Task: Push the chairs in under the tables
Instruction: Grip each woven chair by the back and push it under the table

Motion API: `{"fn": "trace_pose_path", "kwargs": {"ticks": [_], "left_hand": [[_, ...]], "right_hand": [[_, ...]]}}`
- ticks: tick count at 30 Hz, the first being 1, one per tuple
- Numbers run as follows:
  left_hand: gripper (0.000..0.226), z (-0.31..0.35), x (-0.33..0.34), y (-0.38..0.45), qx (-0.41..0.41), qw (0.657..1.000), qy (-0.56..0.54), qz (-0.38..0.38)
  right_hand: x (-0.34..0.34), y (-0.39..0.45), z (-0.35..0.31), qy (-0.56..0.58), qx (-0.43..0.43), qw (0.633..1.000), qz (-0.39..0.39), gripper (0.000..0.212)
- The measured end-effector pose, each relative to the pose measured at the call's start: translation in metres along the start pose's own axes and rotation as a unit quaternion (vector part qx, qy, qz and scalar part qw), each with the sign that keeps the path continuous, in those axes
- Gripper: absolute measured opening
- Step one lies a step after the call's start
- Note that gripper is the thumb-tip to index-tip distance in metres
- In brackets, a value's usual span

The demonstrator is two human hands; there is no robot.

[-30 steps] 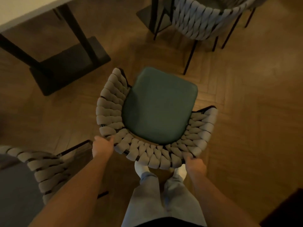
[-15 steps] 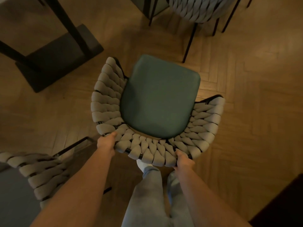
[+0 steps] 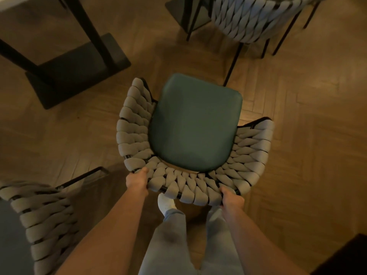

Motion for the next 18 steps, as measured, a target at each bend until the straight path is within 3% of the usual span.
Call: {"fn": "trace_pose_path", "kwargs": {"ticks": [7, 13, 18], "left_hand": [[0.046, -0.016, 0.038, -0.035, -0.043, 0.997, -0.066, 0.007], [0.05, -0.026, 0.081, -0.069, -0.078, 0.988, -0.126, 0.049], [0.038, -0.024, 0.123, -0.093, -0.098, 0.979, -0.172, 0.052]], "right_hand": [[-0.003, 0.04, -0.068, -0.095, -0.042, 0.994, -0.025, 0.068], [0.003, 0.068, -0.149, -0.145, -0.096, 0.982, -0.069, 0.052], [0.022, 0.086, -0.222, -0.187, -0.138, 0.966, -0.113, 0.045]]}}
Point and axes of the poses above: each hand's wrist, its own y-axis towards the middle knuckle, its own x-axis out of the palm, z = x × y, the point moved 4 cm from there along y, towards the middle knuckle, and after that the axes turned 10 degrees about z, right-handed, at the moved point
